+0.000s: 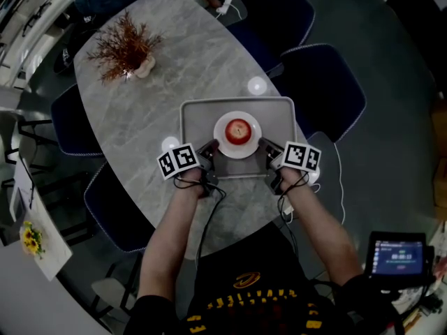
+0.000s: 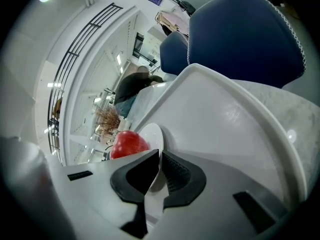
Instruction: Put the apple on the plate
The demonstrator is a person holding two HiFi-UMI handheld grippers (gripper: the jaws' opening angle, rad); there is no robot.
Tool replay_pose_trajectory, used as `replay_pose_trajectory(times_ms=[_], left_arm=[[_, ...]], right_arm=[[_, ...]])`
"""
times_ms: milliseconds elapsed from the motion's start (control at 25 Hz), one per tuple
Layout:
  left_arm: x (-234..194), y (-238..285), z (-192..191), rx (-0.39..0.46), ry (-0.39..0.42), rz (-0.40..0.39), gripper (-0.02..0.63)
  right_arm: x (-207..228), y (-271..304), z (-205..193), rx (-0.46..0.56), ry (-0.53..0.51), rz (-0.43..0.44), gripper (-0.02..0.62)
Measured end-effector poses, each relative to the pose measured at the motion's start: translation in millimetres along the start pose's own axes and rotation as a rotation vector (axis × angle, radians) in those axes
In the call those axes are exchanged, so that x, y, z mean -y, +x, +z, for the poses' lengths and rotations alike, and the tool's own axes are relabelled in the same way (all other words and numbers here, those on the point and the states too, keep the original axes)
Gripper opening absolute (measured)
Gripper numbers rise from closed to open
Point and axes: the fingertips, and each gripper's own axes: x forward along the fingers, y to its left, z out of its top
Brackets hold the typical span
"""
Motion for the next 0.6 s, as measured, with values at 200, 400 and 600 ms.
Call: replay_pose_trajectory(times_ms=[200, 400, 600], left_arm=[[-3.7, -2.0, -2.0, -0.010, 0.003, 0.008, 0.020], [-7.4, -1.8, -3.6, -0.019, 0.013, 0.027, 0.020], [-7.0, 1.0, -2.3, -0.026, 0.100, 0.069, 0.020]], right_arm=[[-0.1, 0.7, -3.5, -0.001, -0.009, -0.009, 0.028], [0.8, 2.0, -5.2, 0.001, -0.003, -0.023, 0.028], [2.1, 4.1, -3.5, -0.010, -0.053, -0.045, 0.029]])
